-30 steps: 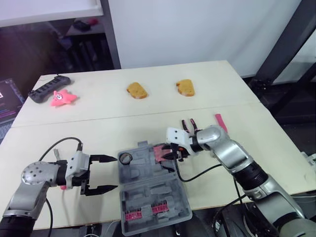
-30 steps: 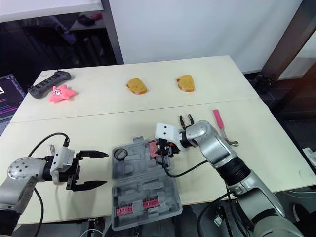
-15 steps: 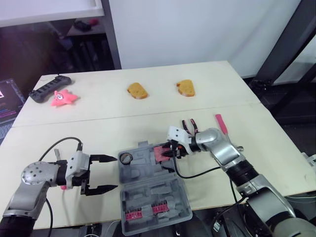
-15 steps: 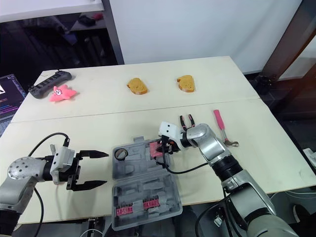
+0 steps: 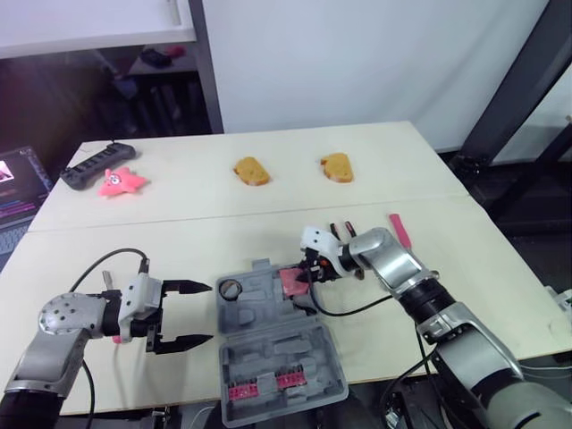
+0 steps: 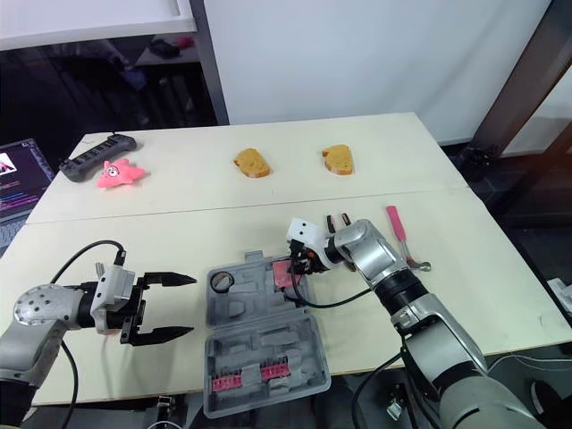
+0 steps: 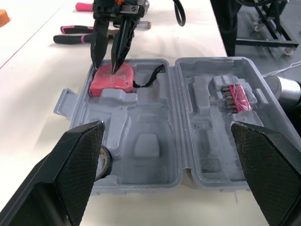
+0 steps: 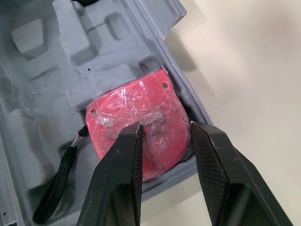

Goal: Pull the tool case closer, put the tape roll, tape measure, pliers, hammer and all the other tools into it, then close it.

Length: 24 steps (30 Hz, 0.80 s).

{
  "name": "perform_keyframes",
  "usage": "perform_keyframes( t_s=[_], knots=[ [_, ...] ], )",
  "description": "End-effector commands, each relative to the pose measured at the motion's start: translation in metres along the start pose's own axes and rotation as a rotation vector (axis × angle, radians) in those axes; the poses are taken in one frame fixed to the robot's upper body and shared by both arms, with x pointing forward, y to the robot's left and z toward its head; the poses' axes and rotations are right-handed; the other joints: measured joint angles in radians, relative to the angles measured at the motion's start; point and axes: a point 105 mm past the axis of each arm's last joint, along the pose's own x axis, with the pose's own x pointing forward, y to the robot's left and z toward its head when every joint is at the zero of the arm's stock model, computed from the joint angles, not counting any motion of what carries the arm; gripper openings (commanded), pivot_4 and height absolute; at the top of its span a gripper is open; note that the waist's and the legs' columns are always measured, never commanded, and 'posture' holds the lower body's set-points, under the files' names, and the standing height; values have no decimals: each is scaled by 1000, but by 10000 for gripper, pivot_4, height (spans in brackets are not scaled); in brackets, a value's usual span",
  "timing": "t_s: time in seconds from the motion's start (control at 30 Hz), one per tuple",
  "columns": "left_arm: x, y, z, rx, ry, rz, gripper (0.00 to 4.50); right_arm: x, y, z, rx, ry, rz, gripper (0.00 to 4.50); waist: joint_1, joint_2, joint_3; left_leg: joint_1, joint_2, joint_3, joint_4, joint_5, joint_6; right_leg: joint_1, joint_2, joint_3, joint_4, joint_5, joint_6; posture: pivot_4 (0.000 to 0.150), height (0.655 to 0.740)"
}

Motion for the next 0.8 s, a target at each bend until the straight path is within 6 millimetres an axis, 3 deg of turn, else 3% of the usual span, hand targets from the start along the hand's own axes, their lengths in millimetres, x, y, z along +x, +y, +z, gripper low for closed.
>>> perform_keyframes(
  t_s=[0.03, 0.13, 0.3, 0.37, 0.6, 0.73, 0.8],
  knots=[
    [-3, 1, 8, 32, -8, 13, 45000, 1, 16, 13, -18, -99, 53, 16634, -1, 1, 1, -1, 0, 0, 0, 0, 0, -1, 0, 0, 0, 0, 1, 1500, 7400],
    [-3, 1, 8, 32, -10, 25, 45000, -26, 19, 51, -105, -262, 21, 16634, -3, 1, 2, -9, 0, 0, -1, 0, 0, -10, 0, 0, 2, 1, 2, 1500, 7400],
    [-9, 6, 9, 35, 0, 73, 45000, -81, 33, 66, -167, -340, -17, 16634, 6, 6, 7, -17, 0, 0, 0, 1, -2, -20, 0, 1, 7, 2, 2, 1500, 7400],
    [-11, 8, 9, 35, 3, 91, 45000, -96, 39, 59, -163, -320, -24, 16634, 13, 6, 7, -21, 0, -2, 3, 1, -2, -20, -1, -2, 6, 2, 2, 1500, 7400],
    [-26, 15, 7, 18, 32, 148, 45000, -132, 48, 2, -52, -147, -85, 16634, 27, 5, 9, -22, 0, -2, 4, 1, -1, -21, -1, -2, 5, 1, 2, 1500, 7400],
    [-64, 18, 1, -2, 118, 229, 45000, -166, 57, -29, 75, -110, -198, 16634, 24, 4, 9, -22, 0, -2, 4, 1, -1, -21, 1, -2, 5, 1, 1, 1500, 7400],
    [-101, 21, -11, -40, 193, 337, 45000, -189, 63, -48, 164, -111, -297, 18950, 26, 4, 10, -22, 0, -2, 4, 1, -1, -21, 1, -2, 5, 1, 1, 1500, 7400]
  ],
)
